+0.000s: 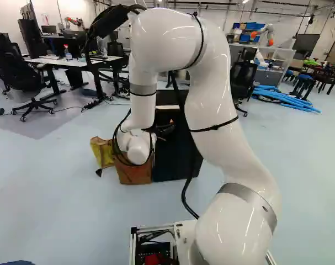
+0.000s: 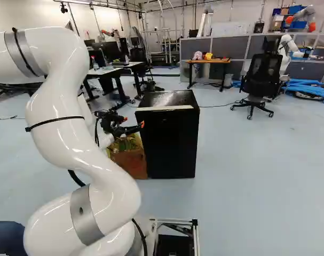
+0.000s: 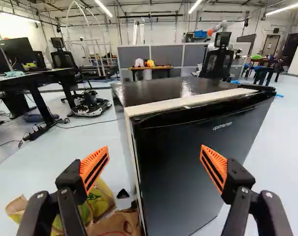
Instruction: Grab a drink from the fridge
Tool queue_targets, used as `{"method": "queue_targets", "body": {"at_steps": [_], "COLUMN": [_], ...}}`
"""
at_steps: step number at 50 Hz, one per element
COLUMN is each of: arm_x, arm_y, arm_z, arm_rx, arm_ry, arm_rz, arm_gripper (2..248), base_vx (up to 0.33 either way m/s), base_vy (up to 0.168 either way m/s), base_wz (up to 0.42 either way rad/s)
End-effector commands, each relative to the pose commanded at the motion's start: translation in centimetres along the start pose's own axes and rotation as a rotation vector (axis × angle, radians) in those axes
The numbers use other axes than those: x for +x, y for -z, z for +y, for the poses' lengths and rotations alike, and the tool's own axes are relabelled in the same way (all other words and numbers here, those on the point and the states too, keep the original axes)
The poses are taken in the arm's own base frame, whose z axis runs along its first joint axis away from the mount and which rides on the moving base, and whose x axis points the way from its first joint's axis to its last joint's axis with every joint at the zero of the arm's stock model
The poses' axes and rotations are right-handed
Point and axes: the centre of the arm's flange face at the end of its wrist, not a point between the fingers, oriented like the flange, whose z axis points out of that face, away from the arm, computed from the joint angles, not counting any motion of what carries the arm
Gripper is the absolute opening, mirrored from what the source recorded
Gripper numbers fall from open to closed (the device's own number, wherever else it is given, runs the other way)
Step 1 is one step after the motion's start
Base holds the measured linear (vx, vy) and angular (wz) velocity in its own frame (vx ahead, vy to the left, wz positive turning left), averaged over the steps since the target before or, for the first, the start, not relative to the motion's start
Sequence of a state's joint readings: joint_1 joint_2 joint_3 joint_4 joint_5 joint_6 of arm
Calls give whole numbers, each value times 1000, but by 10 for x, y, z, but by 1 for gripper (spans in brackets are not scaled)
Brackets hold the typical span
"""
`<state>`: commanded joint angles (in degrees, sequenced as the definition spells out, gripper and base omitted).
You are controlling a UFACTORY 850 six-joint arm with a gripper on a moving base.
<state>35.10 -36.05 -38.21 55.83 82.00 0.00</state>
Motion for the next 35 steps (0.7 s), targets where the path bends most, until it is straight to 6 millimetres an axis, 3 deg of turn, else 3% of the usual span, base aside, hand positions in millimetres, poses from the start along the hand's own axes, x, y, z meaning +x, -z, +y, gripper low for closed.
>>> {"method": "queue_targets", "body": {"at_steps": [35], "arm_x": [-2], "arm_y": [-25], "arm_z": [-15], "arm_rx": [-47], "arm_ry": [-35], "arm_rz": [20], "arm_gripper": [247], "base_vx": [0], "base_vy": [0], "base_wz": [0]}}
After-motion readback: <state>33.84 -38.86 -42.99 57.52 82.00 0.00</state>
